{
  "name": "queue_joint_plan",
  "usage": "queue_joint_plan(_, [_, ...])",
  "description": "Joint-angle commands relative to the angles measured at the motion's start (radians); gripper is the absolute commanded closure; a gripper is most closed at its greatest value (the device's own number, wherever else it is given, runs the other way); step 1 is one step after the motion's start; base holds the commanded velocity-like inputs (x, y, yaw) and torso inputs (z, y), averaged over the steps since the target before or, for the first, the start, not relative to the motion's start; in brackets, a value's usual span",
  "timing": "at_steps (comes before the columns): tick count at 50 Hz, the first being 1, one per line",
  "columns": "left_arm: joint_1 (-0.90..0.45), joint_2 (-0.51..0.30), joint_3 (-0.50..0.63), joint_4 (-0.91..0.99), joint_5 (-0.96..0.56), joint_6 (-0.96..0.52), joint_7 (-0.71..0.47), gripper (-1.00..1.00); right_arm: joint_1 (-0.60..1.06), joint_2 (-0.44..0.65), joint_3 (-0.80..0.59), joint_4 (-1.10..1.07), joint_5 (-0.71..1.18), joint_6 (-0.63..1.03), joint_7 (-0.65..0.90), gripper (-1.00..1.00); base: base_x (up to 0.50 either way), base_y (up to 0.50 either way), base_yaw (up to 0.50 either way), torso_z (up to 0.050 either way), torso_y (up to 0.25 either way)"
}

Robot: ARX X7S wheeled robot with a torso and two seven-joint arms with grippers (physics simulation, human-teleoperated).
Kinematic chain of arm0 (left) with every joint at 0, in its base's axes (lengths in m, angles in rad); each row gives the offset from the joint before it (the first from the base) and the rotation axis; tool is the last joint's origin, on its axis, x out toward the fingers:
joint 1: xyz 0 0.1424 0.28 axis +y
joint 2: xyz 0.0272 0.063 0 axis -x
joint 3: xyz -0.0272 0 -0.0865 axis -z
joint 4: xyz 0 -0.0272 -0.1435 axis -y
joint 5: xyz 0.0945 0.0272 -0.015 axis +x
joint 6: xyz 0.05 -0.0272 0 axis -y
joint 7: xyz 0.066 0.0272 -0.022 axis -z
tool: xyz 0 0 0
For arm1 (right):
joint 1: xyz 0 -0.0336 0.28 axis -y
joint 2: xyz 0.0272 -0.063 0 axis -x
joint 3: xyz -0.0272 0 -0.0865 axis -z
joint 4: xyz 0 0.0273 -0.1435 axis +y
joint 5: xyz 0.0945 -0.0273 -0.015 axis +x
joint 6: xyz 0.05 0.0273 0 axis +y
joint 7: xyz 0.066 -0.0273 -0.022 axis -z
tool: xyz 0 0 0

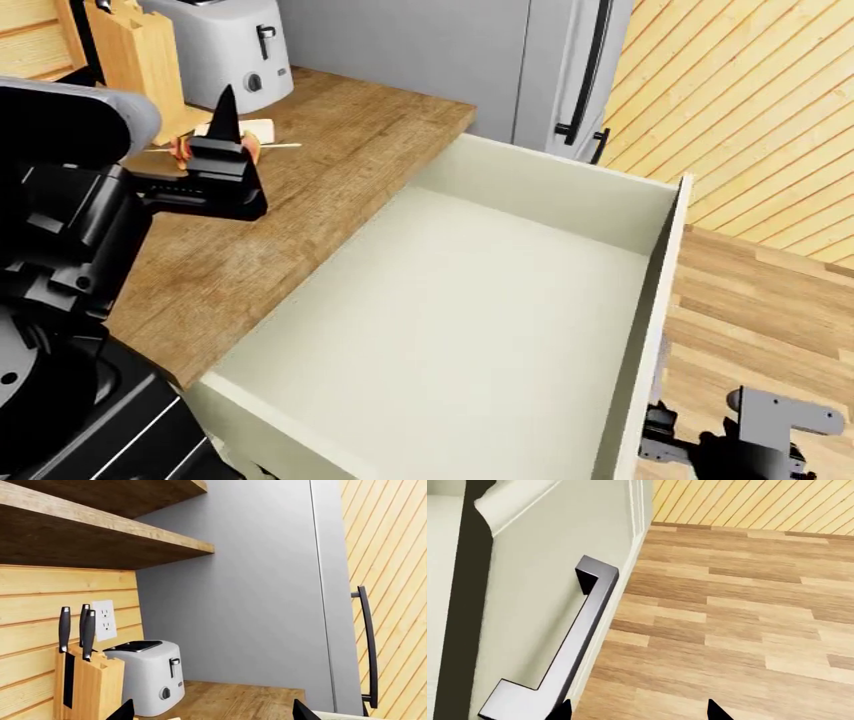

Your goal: Close the left drawer.

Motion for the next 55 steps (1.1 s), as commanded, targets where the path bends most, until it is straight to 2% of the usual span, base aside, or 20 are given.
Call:
queue_joint_plan(1, [0.000, -0.003, 0.000, -0.002, -0.002, 0.003, 0.000, -1.00, 0.096, -0.093, 0.023, 0.013, -0.129, 0.085, -0.054, -1.00, 0.00, 0.00, 0.00, 0.000, 0.000])
queue_joint_plan(24, [0.002, -0.005, 0.004, 0.002, -0.002, 0.009, -0.002, -1.00, 0.181, -0.182, 0.011, 0.018, -0.174, 0.175, -0.084, -1.00, 0.00, 0.00, 0.00, 0.000, 0.001])
queue_joint_plan(43, [-0.007, -0.011, 0.000, 0.000, -0.020, 0.007, -0.008, -1.00, 0.266, -0.320, 0.001, 0.079, -0.188, 0.281, -0.146, -1.00, 0.00, 0.00, 0.00, 0.000, 0.001])
queue_joint_plan(55, [-0.006, -0.009, 0.004, -0.002, -0.014, 0.012, -0.007, -1.00, 0.288, -0.455, 0.013, 0.240, -0.161, 0.341, -0.250, -1.00, 0.00, 0.00, 0.00, 0.001, 0.001])
